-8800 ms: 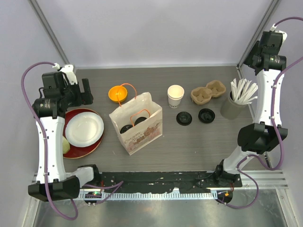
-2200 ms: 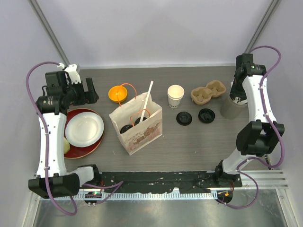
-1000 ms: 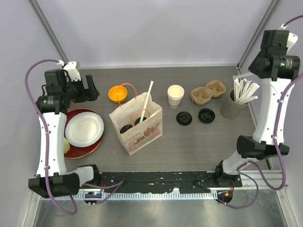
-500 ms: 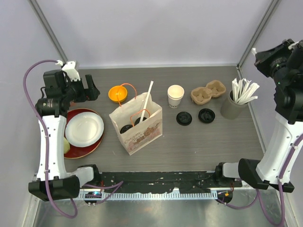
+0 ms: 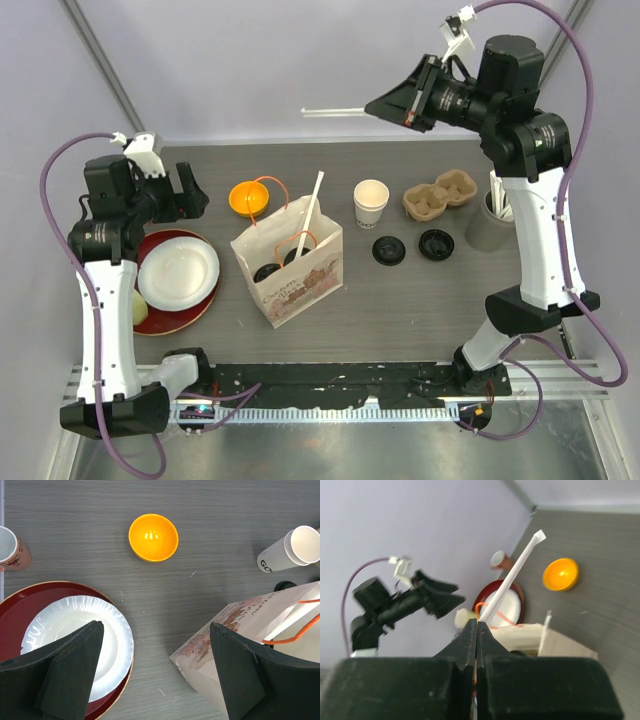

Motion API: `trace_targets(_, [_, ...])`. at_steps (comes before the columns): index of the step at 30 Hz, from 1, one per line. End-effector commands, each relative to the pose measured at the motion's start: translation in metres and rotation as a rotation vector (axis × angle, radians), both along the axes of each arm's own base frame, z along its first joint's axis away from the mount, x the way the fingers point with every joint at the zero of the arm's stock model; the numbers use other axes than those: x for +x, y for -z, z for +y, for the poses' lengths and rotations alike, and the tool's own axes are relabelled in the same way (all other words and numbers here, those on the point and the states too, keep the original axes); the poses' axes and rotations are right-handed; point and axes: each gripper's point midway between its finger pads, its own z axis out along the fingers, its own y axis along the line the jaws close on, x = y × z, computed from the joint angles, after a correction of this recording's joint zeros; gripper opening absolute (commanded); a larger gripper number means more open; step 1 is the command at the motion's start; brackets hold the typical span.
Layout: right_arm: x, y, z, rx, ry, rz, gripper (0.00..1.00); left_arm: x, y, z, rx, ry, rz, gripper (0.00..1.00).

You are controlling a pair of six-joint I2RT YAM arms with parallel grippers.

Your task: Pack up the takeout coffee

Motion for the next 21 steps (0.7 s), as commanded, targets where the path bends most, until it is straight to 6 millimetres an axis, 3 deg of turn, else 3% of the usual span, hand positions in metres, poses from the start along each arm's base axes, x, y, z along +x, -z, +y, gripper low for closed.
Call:
trace_targets(1, [-0.075, -0.039, 0.03, 0.106, -0.33, -0.063, 0.01, -0.004, -0.008, -0.002, 0.003, 0.001, -0.022, 0.91])
trace_targets(8, [-0.104, -0.007, 0.047, 0.118, -0.511, 0.116, 0.01, 0.0, -0.008, -0.004, 0.001, 0.012, -0.016, 0.91])
trace_targets(16, [-0.137, 0.006, 0.046, 0.134, -0.643, 0.25, 0.01, 0.0, -0.006, -0.005, 0.011, 0.024, -0.011, 0.91])
trace_targets(21, [-0.142, 0.031, 0.046, 0.111, -0.668, 0.354, 0.01, 0.002, -0.006, -0.005, 0.011, 0.027, -0.01, 0.91])
